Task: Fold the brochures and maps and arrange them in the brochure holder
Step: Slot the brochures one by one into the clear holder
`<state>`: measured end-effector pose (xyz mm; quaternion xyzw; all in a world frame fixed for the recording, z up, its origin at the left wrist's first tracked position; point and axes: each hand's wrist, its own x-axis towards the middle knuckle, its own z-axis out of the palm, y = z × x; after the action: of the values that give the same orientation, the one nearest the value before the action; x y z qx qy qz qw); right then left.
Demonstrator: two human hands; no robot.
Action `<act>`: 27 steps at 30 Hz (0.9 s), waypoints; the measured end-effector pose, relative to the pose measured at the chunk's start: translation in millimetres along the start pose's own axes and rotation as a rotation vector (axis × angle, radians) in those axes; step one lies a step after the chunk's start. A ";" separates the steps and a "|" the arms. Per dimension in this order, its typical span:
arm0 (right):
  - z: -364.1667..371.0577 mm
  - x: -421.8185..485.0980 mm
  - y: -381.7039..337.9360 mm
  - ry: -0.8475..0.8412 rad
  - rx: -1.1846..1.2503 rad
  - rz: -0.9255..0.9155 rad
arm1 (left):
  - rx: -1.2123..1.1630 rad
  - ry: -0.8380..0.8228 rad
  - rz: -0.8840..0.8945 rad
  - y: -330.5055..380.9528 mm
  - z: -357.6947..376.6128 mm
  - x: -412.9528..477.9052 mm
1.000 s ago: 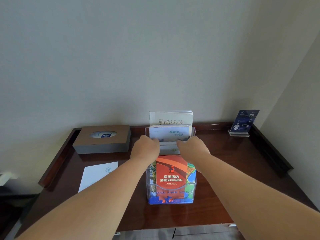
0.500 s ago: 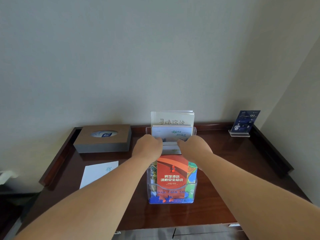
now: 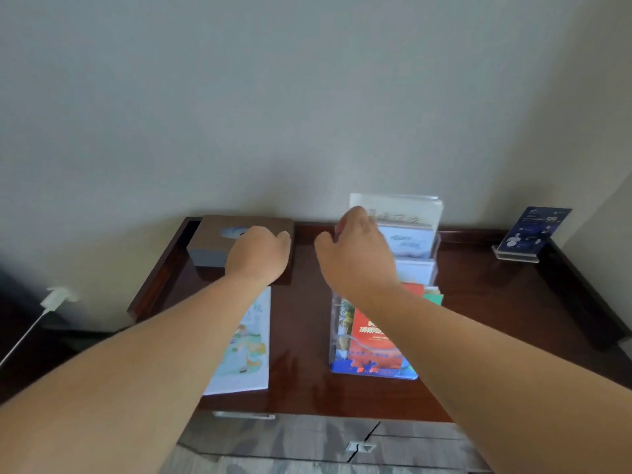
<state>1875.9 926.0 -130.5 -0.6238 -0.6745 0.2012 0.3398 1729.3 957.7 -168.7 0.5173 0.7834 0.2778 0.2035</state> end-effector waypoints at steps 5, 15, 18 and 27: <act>78.4 -15.9 -17.7 -0.292 -0.058 0.010 | 0.084 -0.054 -0.030 -70.6 1.6 1.0; 204.2 -38.9 32.4 -0.590 0.051 0.583 | 0.096 -0.194 -0.323 -202.5 27.9 7.6; 217.4 -36.7 34.9 -0.545 0.191 0.703 | -0.001 -0.198 -0.407 -208.8 33.0 17.2; 195.8 -28.4 17.5 -0.478 0.423 0.824 | -0.406 -0.175 -0.506 -190.5 8.1 41.3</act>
<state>1749.1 930.5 -283.4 -0.6920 -0.3765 0.5867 0.1875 1585.5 938.6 -299.3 0.2771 0.7952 0.3235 0.4316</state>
